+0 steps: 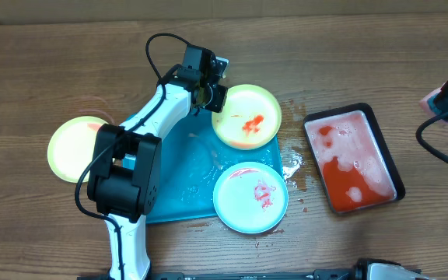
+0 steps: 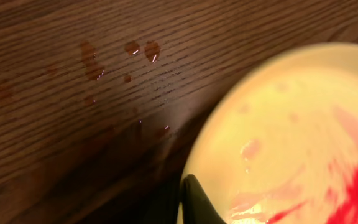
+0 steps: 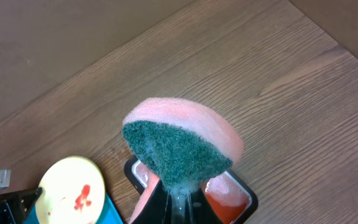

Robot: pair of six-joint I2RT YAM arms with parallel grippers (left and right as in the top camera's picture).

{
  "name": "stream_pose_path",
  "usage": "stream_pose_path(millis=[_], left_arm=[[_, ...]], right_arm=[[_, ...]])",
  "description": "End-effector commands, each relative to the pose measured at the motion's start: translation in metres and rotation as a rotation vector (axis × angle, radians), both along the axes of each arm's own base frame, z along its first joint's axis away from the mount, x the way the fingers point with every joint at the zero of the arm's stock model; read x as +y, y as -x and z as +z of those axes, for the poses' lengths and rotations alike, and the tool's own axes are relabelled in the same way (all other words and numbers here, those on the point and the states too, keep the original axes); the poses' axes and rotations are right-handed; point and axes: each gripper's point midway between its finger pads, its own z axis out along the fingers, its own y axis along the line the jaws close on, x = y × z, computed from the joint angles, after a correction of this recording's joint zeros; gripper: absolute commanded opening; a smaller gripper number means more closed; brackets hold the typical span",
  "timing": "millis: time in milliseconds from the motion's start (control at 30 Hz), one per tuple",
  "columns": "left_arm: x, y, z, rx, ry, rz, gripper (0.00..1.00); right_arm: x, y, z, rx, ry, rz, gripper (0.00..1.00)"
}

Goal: Clean dirty plates on tray and stack at the side
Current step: 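Grip the small yellow plate's left rim with the left gripper, then drag the small yellow plate leftward on the tray with left gripper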

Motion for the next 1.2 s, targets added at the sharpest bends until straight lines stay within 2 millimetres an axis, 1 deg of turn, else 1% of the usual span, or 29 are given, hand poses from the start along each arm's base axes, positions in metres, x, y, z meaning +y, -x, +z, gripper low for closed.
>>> stream_pose_path(millis=[0, 200, 333, 433, 533, 667, 800, 933, 967, 1067, 1167], left_arm=[[-0.007, 0.0, 0.003, 0.012, 0.026, 0.004, 0.04], [-0.006, 0.003, 0.002, 0.029, 0.025, 0.016, 0.04], [-0.001, 0.004, 0.0, 0.052, 0.018, 0.067, 0.04], [0.004, 0.006, 0.002, 0.071, 0.006, 0.107, 0.04], [0.016, 0.005, 0.012, 0.067, -0.039, 0.174, 0.04], [0.034, 0.005, 0.035, 0.035, -0.108, 0.242, 0.04], [0.048, 0.016, 0.056, 0.033, -0.15, 0.287, 0.04], [0.063, 0.035, 0.066, 0.081, -0.191, 0.366, 0.04], [0.069, 0.045, 0.064, 0.116, -0.213, 0.392, 0.04], [0.08, 0.061, 0.058, 0.178, -0.261, 0.443, 0.04], [0.086, 0.075, 0.052, 0.236, -0.292, 0.457, 0.04]], right_arm=[[0.002, 0.002, 0.008, -0.028, -0.001, 0.009, 0.04], [0.002, 0.002, 0.008, -0.027, -0.001, 0.01, 0.04], [0.002, 0.001, 0.009, -0.033, 0.0, 0.01, 0.04], [0.002, 0.001, 0.009, -0.034, 0.0, 0.009, 0.04], [0.002, 0.001, 0.008, -0.032, -0.001, 0.01, 0.04], [0.006, -0.002, 0.008, -0.034, -0.02, 0.029, 0.04], [0.01, -0.006, 0.007, -0.04, -0.035, 0.044, 0.04], [0.009, -0.009, 0.004, -0.027, -0.036, 0.043, 0.04], [0.009, -0.011, 0.003, -0.021, -0.035, 0.047, 0.04], [0.01, -0.014, 0.0, -0.012, -0.039, 0.052, 0.04], [0.014, -0.017, -0.003, -0.001, -0.046, 0.088, 0.04]])
